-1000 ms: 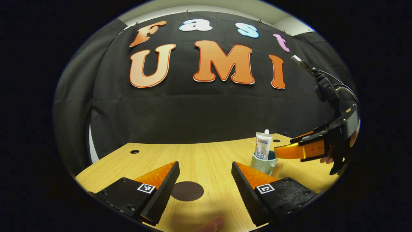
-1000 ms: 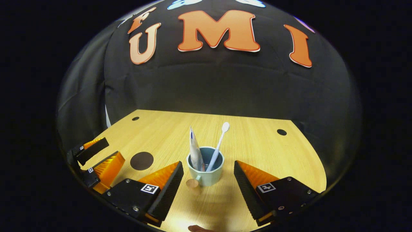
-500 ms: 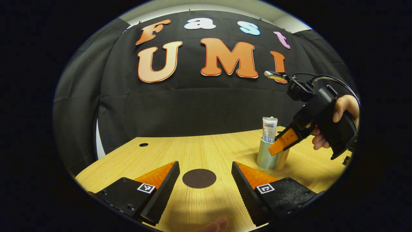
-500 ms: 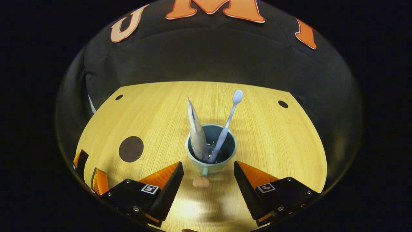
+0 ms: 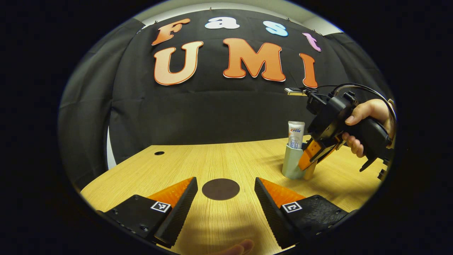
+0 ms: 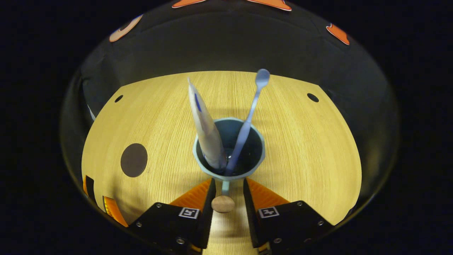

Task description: Put the toothbrush and toothpaste on the desktop into the cup, then pick up the cup and place it on the coaster on the desktop.

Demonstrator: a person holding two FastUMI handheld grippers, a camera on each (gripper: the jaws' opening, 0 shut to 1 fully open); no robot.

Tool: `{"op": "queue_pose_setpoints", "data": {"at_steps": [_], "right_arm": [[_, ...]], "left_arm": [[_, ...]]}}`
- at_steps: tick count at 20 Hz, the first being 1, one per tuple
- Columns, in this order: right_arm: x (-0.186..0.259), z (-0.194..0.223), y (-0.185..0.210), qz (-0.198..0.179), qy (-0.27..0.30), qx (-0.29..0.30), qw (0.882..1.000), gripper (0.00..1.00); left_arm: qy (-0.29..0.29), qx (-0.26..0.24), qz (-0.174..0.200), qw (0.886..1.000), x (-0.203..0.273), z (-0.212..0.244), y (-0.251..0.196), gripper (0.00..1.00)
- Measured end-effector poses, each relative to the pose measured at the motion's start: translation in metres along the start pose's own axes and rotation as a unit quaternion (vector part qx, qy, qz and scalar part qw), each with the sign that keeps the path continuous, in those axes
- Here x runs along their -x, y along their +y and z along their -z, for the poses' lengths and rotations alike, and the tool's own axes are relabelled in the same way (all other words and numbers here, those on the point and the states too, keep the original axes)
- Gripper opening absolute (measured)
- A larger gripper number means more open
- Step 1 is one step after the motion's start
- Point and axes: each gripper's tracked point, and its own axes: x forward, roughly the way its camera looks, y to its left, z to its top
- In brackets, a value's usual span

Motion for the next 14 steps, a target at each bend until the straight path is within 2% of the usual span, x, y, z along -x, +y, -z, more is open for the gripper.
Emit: {"op": "queue_pose_setpoints", "data": {"at_steps": [1,2,5,9,12,14], "right_arm": [[0.000,0.000,0.001,-0.003,0.001,-0.007,1.000,0.38],[0.002,0.000,0.000,-0.005,0.000,-0.006,1.000,0.28],[0.001,0.001,-0.001,-0.006,-0.004,0.000,1.000,0.25],[-0.001,0.000,-0.004,0.012,-0.010,0.013,1.000,0.25],[0.002,-0.002,-0.001,0.003,-0.013,0.008,1.000,0.25],[0.005,-0.015,-0.002,0.001,-0.039,0.013,0.999,0.25]], "left_arm": [[0.002,0.000,0.001,1.000,-0.001,0.002,0.000,0.98],[0.003,-0.001,0.000,1.000,-0.002,0.003,0.000,0.98],[0.006,-0.005,0.000,1.000,-0.001,0.006,0.000,0.98],[0.008,-0.004,0.004,1.000,0.002,0.008,-0.004,0.98],[0.005,-0.007,0.010,1.000,0.006,0.005,-0.007,0.98],[0.000,-0.011,0.010,1.000,0.009,0.004,-0.009,0.98]]}}
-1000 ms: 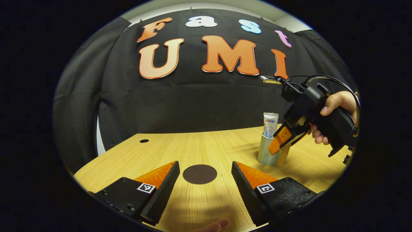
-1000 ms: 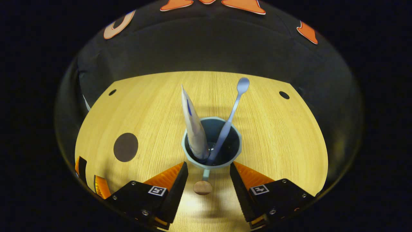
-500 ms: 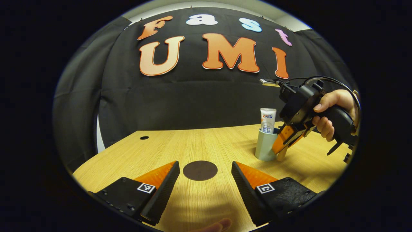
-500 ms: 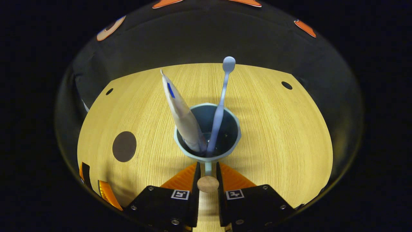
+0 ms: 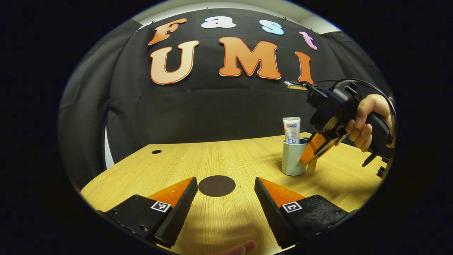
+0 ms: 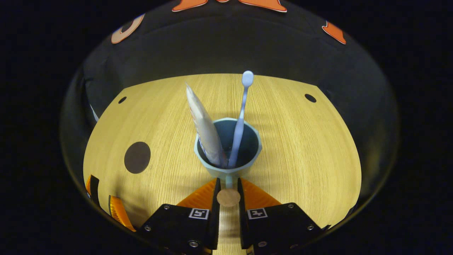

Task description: Put the toothbrush and toothpaste on the desktop into the cup, then pick up the cup and place it on the coaster on the desktop.

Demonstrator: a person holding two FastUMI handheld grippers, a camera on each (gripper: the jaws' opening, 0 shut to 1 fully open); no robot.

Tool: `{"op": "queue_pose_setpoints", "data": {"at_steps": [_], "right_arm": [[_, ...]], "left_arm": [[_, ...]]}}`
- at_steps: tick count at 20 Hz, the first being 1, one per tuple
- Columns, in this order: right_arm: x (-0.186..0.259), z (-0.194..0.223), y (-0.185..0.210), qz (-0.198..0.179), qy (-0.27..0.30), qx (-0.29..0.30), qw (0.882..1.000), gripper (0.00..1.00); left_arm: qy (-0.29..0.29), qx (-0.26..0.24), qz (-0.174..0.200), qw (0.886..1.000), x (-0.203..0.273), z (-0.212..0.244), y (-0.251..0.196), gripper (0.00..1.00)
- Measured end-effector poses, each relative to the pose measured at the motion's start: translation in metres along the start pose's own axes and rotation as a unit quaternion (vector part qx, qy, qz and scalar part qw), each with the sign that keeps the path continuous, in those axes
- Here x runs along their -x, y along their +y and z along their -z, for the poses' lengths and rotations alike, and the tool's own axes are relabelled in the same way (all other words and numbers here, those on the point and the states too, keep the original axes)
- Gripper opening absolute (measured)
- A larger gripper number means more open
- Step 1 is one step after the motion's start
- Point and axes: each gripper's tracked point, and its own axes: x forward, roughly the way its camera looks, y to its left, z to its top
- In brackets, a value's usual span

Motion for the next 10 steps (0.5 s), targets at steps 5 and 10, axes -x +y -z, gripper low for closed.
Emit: {"op": "queue_pose_setpoints", "data": {"at_steps": [5,10], "right_arm": [[-0.006,-0.001,0.001,0.004,-0.002,0.037,0.999,0.23],[-0.006,0.005,0.004,-0.004,0.021,0.027,0.999,0.23]], "left_arm": [[0.004,-0.004,-0.005,1.000,0.001,0.006,0.006,0.98],[0.008,-0.003,0.003,1.000,0.003,0.009,-0.002,0.98]]}}
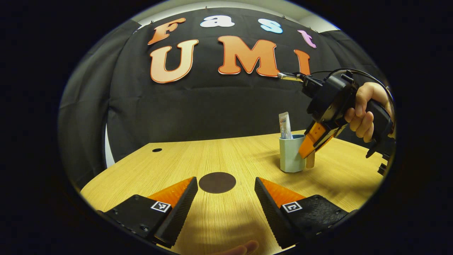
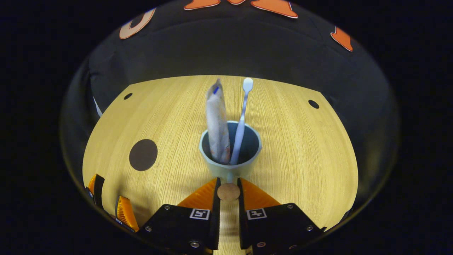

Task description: Put the toothbrush and toothpaste on the desktop into the cup, then pick up the cup and place it on the coaster on the desktop.

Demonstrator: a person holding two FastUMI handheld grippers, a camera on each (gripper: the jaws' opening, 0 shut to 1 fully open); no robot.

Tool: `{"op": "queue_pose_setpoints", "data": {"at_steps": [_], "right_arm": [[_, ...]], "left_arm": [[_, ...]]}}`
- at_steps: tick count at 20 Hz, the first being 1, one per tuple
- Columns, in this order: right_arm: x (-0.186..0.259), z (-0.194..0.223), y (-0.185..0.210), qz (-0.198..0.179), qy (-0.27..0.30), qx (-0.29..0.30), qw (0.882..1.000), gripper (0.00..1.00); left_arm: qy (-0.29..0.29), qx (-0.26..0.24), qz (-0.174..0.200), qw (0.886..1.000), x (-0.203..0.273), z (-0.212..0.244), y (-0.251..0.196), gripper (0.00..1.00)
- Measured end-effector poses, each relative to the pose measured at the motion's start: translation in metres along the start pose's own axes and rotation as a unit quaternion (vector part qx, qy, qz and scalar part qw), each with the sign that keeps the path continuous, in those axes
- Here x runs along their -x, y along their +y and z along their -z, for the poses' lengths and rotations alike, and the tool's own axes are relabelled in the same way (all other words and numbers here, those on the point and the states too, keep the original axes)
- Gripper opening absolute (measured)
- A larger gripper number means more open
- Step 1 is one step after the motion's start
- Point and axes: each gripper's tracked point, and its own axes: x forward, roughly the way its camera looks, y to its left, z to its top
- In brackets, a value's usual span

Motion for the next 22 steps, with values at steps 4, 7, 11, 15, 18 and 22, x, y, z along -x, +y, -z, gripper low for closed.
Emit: {"op": "queue_pose_setpoints", "data": {"at_steps": [4,7,11,15,18,22], "right_arm": [[0.0002,-0.0015,-0.0013,0.002,0.006,-0.008,1.000,0.23],[0.0012,-0.0008,-0.0012,0.005,0.017,-0.013,1.000,0.23],[0.0014,0.0004,-0.0006,0.002,0.024,-0.025,0.999,0.23],[0.0017,0.0016,-0.0015,0.002,0.039,-0.037,0.999,0.24],[0.0031,-0.0005,-0.0043,0.010,0.047,-0.045,0.998,0.25],[-0.0046,-0.0039,-0.0091,0.011,0.058,-0.051,0.997,0.31]], "left_arm": [[-0.002,0.000,0.007,1.000,0.0013,-0.0034,-0.0041,0.98],[-0.003,-0.007,0.007,1.000,0.0025,-0.0024,-0.0047,0.98],[-0.005,-0.009,0.006,1.000,0.0028,-0.0056,-0.0022,0.98],[-0.012,-0.008,0.008,1.000,0.0046,-0.0088,-0.0044,0.98],[-0.013,-0.006,0.011,1.000,0.0045,-0.0076,-0.0070,0.98],[-0.008,-0.005,0.012,1.000,0.0031,-0.0048,-0.0069,0.98]]}}
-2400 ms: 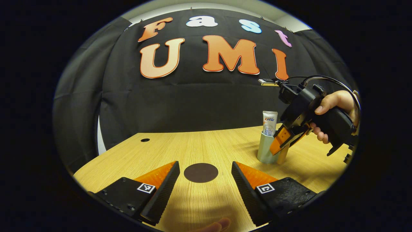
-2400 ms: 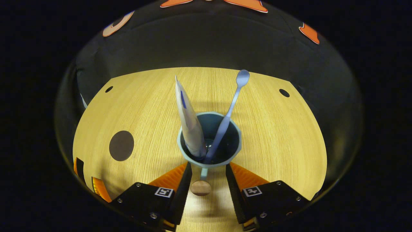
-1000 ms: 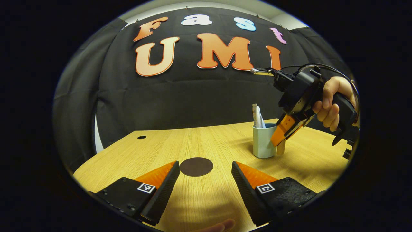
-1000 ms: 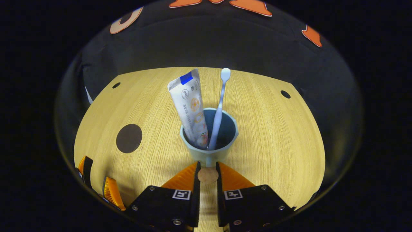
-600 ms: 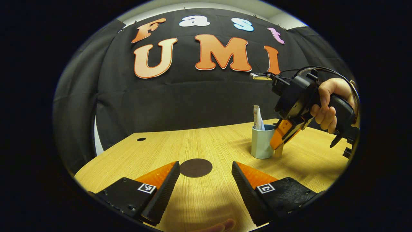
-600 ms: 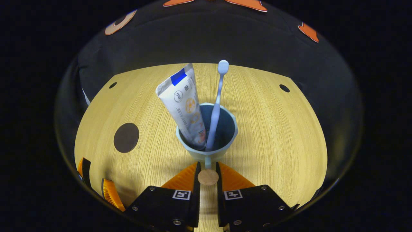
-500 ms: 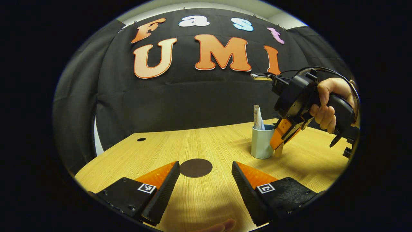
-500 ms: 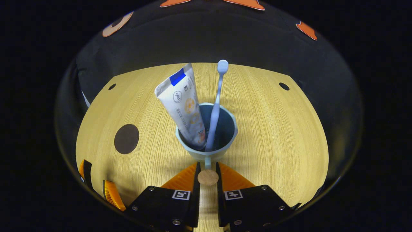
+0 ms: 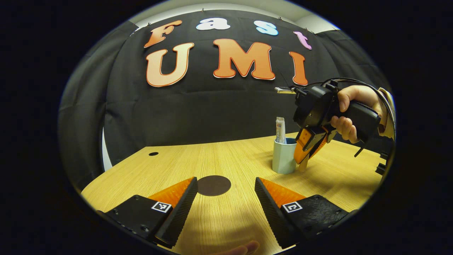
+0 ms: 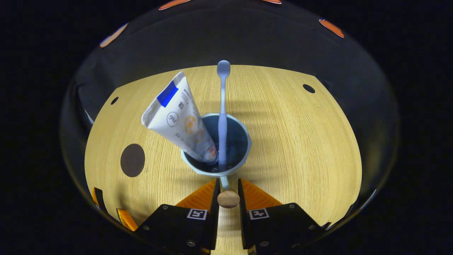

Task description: Put the toothbrush and toothpaste on the desktop into the cup, then pick up the cup and place it on the coaster on the desktop.

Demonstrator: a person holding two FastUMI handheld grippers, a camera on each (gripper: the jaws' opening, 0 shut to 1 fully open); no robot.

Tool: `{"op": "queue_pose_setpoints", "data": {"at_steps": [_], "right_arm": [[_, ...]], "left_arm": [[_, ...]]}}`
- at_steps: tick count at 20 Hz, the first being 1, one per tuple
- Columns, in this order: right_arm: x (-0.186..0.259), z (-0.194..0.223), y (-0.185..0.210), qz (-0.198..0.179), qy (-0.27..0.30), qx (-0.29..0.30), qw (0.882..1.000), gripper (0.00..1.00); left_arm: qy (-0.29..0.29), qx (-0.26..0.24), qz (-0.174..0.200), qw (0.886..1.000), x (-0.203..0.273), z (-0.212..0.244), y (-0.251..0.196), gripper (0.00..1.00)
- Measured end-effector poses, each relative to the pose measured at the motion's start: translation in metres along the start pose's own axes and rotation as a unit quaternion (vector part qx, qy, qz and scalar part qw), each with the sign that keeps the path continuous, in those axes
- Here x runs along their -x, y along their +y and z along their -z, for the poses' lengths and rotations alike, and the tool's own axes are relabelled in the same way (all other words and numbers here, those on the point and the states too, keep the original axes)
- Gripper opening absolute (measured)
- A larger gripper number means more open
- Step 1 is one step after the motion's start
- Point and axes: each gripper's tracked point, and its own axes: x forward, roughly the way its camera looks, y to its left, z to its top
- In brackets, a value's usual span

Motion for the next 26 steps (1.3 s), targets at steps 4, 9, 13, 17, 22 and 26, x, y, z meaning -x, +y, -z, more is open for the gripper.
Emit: {"op": "queue_pose_setpoints", "data": {"at_steps": [4,9,13,17,22,26], "right_arm": [[-0.003,-0.001,0.001,-0.004,0.016,0.011,1.000,0.33],[-0.017,0.002,0.003,-0.014,0.049,0.015,0.999,0.33],[-0.016,-0.001,0.002,-0.018,0.049,0.020,0.998,0.26],[-0.017,-0.005,0.003,-0.028,0.030,0.038,0.998,0.24],[-0.023,-0.019,0.005,-0.041,0.000,0.075,0.996,0.23],[-0.032,-0.027,0.009,-0.063,-0.010,0.121,0.991,0.23]], "left_arm": [[0.007,0.002,0.001,1.000,-0.002,0.003,0.000,0.98],[0.017,0.003,0.005,1.000,-0.002,0.006,0.000,0.98],[0.019,0.000,0.005,1.000,0.000,0.005,0.000,0.98],[0.013,-0.001,0.008,1.000,0.001,0.004,-0.001,0.98],[0.005,0.000,0.008,1.000,0.002,0.002,0.000,0.98],[-0.003,0.000,-0.008,1.000,0.000,0.001,0.003,0.98]]}}
